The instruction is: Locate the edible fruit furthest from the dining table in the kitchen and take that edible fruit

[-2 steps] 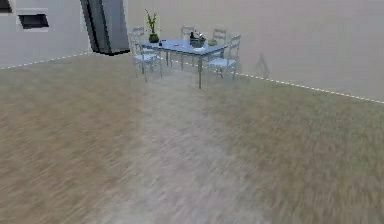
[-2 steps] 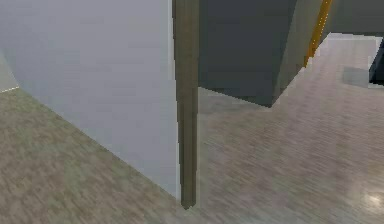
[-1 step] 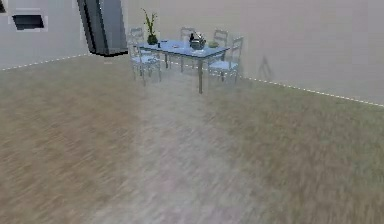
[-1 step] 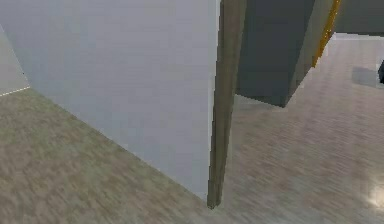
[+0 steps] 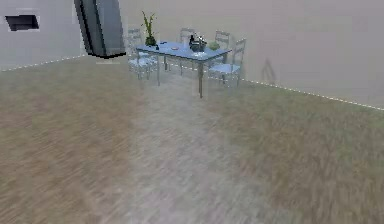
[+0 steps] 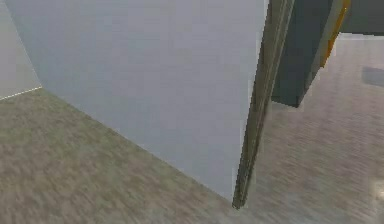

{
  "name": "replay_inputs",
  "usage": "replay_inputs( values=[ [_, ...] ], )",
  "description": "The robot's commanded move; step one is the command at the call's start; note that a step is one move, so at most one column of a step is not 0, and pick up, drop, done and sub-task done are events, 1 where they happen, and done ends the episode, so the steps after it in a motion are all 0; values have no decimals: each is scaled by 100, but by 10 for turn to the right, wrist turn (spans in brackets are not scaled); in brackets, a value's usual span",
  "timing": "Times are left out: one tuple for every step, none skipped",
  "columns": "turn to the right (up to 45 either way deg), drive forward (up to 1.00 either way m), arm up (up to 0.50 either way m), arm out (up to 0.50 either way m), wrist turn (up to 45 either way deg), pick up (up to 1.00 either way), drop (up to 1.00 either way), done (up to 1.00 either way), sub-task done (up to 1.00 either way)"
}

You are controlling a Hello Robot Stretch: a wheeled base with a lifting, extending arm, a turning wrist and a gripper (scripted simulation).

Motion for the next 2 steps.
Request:
replay_inputs(
  values=[
    [450,0,0,0,0,0,0,0,0],
    [60,0,0,0,0,0,0,0,0]
  ],
)
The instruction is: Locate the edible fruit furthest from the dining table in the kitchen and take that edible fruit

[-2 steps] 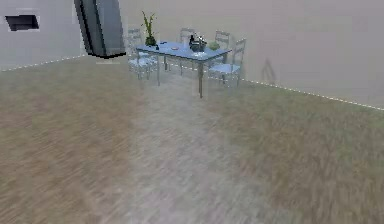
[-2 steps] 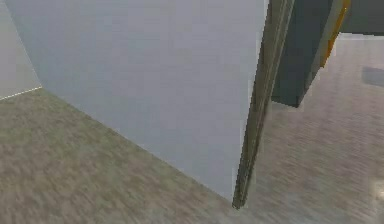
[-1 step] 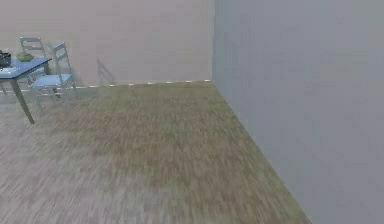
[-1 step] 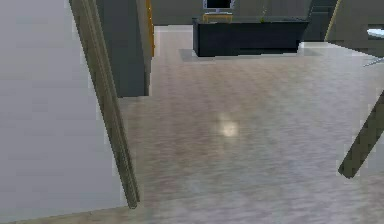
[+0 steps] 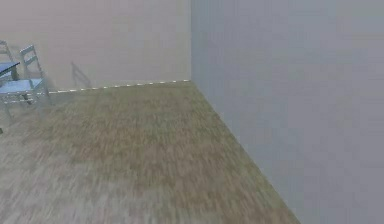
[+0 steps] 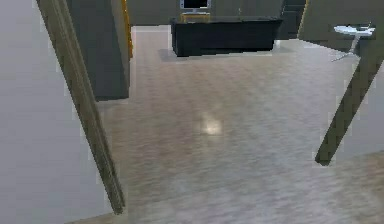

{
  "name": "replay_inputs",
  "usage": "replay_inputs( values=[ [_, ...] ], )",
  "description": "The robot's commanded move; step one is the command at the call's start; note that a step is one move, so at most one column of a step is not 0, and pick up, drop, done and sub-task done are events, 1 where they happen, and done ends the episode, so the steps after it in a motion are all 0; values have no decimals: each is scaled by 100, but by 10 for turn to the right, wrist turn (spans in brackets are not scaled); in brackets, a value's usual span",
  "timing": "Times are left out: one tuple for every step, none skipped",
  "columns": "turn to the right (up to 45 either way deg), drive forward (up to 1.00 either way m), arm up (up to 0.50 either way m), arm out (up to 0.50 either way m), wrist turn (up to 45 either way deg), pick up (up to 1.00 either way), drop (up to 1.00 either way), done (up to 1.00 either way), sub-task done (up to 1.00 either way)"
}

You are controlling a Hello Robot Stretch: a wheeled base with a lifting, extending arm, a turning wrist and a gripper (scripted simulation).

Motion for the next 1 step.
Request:
replay_inputs(
  values=[
    [0,30,0,0,0,0,0,0,0]
  ],
)
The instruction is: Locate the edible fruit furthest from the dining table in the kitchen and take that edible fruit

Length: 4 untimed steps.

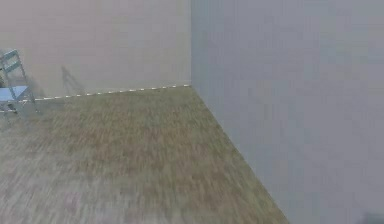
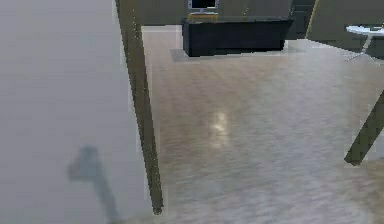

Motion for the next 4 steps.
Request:
replay_inputs(
  values=[
    [-450,0,0,0,0,0,0,0,0],
    [0,100,0,0,0,0,0,0,0],
    [-30,0,0,0,0,0,0,0,0],
    [0,100,0,0,0,0,0,0,0]
  ],
)
